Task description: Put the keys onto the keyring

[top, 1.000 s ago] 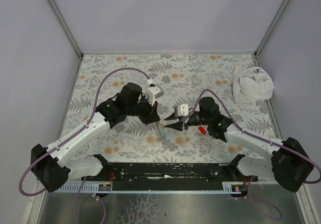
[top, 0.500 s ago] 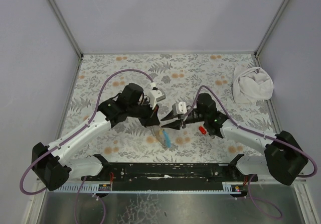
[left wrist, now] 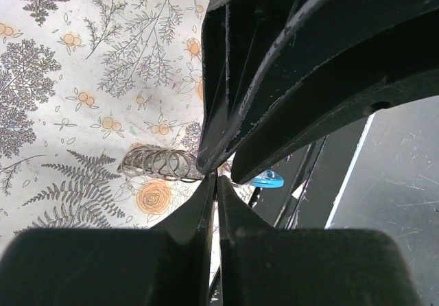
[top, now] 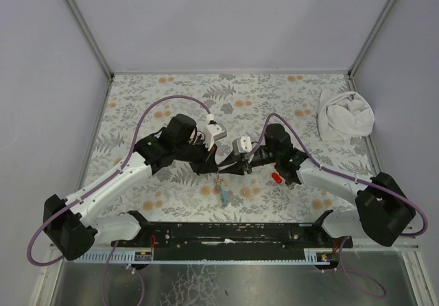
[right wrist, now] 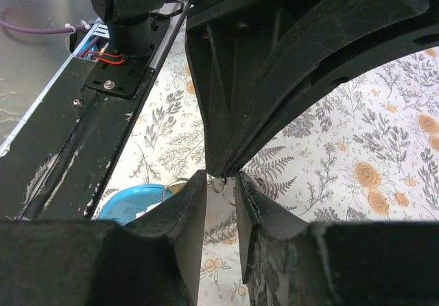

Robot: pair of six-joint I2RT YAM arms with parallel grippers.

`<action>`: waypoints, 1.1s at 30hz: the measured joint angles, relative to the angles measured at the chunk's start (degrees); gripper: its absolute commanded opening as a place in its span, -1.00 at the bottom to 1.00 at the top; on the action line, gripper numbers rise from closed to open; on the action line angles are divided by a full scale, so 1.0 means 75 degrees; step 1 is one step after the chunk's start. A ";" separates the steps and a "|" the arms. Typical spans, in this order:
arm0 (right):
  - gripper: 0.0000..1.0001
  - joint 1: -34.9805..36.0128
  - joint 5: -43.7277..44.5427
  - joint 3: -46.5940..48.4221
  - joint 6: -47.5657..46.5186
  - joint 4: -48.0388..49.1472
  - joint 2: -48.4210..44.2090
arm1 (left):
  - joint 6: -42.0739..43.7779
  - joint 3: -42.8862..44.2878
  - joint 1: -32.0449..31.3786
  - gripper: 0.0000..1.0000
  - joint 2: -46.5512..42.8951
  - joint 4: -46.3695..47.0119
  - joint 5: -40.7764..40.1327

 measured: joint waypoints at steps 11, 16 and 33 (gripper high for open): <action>-0.47 0.0000 0.0012 0.0061 -0.0140 -0.0393 0.0082 | 0.0020 0.0000 -0.0047 -1.00 0.0000 -0.0006 0.0087; -0.65 0.0000 -0.0017 0.0064 -0.0137 -0.0423 0.0102 | 0.0023 0.0000 -0.0052 -1.00 -0.0009 -0.0006 0.0099; -1.00 -0.0090 0.0385 -0.0146 0.0434 -0.0047 0.0023 | -0.0903 -0.1011 -0.0093 -0.52 -0.0749 0.1600 -0.0082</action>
